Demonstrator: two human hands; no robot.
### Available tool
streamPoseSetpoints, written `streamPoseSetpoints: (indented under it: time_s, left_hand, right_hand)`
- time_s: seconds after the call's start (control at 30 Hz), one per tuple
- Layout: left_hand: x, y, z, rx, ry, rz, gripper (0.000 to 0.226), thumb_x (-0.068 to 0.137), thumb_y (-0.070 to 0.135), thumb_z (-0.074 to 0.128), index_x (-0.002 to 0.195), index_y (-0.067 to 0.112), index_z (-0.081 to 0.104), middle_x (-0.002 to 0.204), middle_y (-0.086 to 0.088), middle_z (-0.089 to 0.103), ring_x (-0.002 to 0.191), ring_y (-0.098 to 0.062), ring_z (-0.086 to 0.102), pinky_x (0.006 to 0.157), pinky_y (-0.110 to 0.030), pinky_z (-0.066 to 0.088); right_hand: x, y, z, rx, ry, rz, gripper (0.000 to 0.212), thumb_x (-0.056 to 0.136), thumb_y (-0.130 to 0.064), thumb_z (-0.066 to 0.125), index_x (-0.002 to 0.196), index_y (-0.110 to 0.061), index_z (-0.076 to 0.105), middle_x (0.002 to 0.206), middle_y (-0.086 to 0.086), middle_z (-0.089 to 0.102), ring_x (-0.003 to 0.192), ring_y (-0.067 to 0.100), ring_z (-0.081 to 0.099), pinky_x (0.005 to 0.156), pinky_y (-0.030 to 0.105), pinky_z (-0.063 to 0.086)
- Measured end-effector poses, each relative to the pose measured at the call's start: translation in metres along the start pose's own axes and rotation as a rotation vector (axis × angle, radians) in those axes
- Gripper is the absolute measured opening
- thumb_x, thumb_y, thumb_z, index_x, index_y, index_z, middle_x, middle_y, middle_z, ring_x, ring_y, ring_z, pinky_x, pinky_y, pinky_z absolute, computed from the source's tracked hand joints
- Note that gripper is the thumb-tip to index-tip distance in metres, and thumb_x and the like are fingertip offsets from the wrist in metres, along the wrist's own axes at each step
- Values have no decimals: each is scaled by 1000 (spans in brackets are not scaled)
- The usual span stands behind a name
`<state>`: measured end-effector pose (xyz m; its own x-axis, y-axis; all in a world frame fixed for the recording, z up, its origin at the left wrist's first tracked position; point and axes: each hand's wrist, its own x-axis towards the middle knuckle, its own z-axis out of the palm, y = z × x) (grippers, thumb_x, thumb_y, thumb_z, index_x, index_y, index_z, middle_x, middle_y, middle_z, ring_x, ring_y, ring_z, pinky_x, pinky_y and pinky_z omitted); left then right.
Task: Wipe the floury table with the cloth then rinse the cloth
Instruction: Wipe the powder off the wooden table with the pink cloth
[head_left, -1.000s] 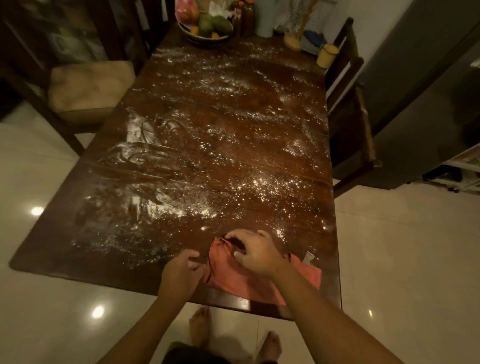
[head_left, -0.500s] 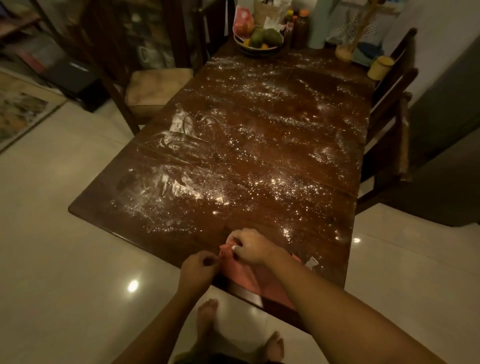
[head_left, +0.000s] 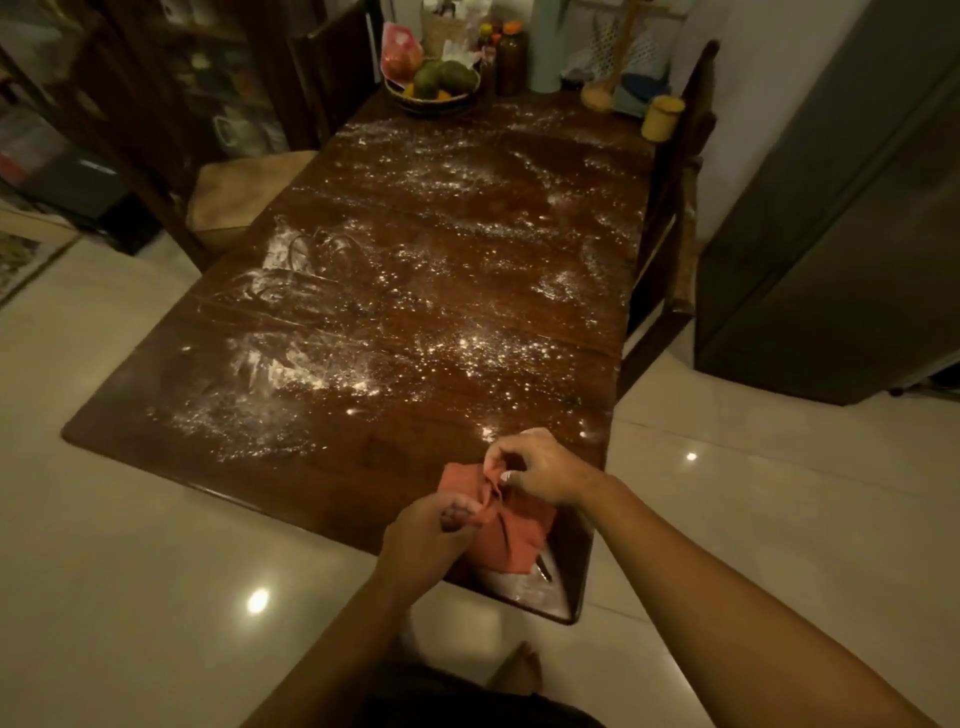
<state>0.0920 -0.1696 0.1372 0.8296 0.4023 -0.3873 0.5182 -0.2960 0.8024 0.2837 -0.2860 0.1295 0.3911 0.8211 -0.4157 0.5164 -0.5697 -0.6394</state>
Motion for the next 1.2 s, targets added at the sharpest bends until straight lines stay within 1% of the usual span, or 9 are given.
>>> streamPoseSetpoints:
  time_s: [0.17, 0.27, 0.43, 0.7, 0.83, 0.97, 1.07, 1.13, 1.2]
  left_hand:
    - [6, 5, 34, 79, -220, 7, 26, 79, 18, 75, 96, 37, 69, 94, 13, 72, 89, -1, 67, 83, -35, 58]
    - [6, 5, 34, 99, -120, 15, 23, 85, 16, 72, 101, 32, 66, 97, 11, 69, 88, -6, 66, 77, -29, 57]
    - [13, -16, 16, 148, 210, -155, 31, 84, 9, 71, 109, 23, 60, 90, 5, 68, 81, -12, 67, 62, -24, 52]
    - [15, -36, 27, 183, 71, -218, 36, 81, 20, 78, 113, 17, 61, 98, 3, 69, 89, -14, 67, 71, -22, 51]
    - [21, -32, 26, 184, 18, -264, 41, 84, 29, 75, 120, 22, 58, 99, 10, 62, 89, -7, 61, 67, -19, 47]
    - [30, -28, 20, 287, -82, -246, 42, 86, 37, 69, 125, 30, 58, 90, 20, 59, 89, -5, 60, 88, -37, 51]
    - [36, -22, 13, 389, -53, -250, 35, 86, 38, 64, 120, 40, 57, 87, 23, 61, 98, -7, 61, 104, -46, 39]
    - [41, -20, 3, 447, 61, -217, 32, 88, 31, 58, 118, 41, 54, 92, 20, 66, 106, -7, 60, 117, -57, 14]
    - [47, -19, -7, 519, 130, -134, 37, 90, 26, 55, 124, 40, 51, 103, 17, 70, 111, -4, 59, 114, -62, -8]
  right_hand:
    - [-34, 38, -1, -153, -43, 101, 29, 81, -31, 70, 80, -58, 60, 110, -17, 64, 121, 16, 38, 107, 46, 37]
    - [-47, 46, -1, -160, -107, 141, 35, 73, -15, 60, 77, -49, 64, 113, -16, 63, 127, 19, 29, 109, 47, 33]
    - [-40, 34, 6, -78, 5, 113, 43, 79, -22, 54, 115, -43, 64, 120, -7, 62, 133, 24, 28, 108, 49, 35]
    - [-39, 18, 73, -305, 11, -42, 69, 91, -54, 54, 152, -38, 26, 164, 5, 14, 150, 34, 8, 121, 58, 11]
    - [-49, 28, 94, -294, 118, -3, 74, 90, -57, 55, 153, -37, 22, 165, 3, 14, 150, 34, 14, 120, 54, 14]
    - [-33, 24, 79, -248, 167, 2, 70, 93, -55, 51, 154, -39, 21, 162, 0, 21, 146, 32, 22, 117, 54, 23]
    - [-16, 21, 74, -349, 117, -150, 70, 94, -51, 50, 155, -38, 19, 164, -2, 19, 150, 31, 15, 120, 58, 14]
    - [-13, 18, 78, -377, 69, -203, 69, 95, -52, 48, 156, -34, 20, 165, -1, 19, 152, 30, 12, 122, 56, 10]
    - [-18, 22, 91, -362, 85, -214, 69, 96, -54, 47, 157, -31, 24, 166, -1, 19, 154, 29, 10, 123, 54, 8]
